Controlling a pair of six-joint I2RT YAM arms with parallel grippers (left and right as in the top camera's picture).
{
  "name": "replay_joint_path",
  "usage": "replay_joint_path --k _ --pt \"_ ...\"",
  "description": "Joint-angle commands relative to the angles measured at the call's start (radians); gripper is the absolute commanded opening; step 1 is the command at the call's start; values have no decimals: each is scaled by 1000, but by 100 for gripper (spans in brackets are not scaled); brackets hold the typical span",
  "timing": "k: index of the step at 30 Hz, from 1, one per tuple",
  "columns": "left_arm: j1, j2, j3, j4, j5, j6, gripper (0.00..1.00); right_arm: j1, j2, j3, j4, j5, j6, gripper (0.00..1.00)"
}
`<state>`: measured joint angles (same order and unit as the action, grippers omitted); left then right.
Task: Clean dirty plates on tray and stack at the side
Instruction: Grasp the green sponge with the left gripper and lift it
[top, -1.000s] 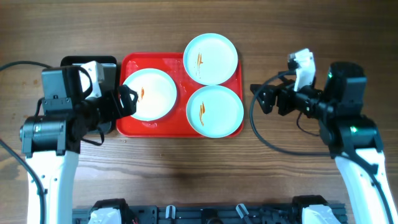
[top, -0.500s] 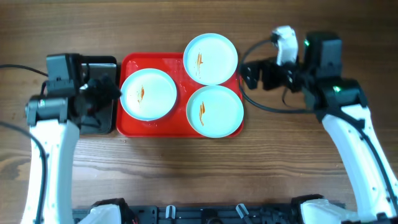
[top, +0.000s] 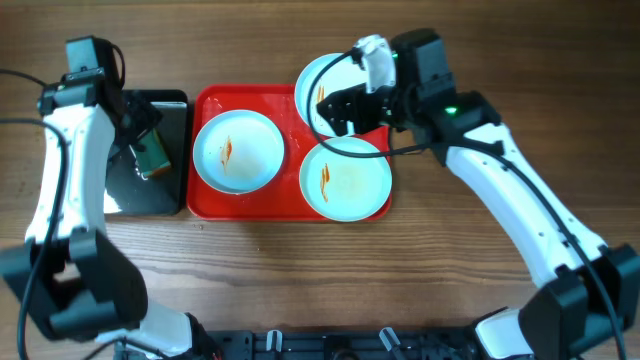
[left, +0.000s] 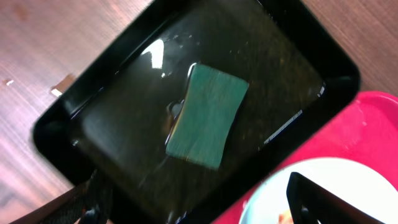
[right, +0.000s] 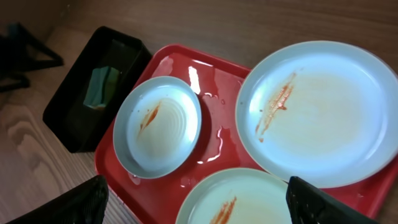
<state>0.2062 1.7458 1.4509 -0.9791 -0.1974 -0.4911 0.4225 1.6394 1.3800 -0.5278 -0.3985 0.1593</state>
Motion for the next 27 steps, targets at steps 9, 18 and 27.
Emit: replay_joint_path --k 9,18,27 --pt "11 190 14 185 21 144 83 79 146 25 119 14 53 79" --pt "12 310 12 203 24 144 75 83 214 25 135 14 53 77" --pt "13 366 12 216 24 143 49 84 231 23 143 14 53 77"
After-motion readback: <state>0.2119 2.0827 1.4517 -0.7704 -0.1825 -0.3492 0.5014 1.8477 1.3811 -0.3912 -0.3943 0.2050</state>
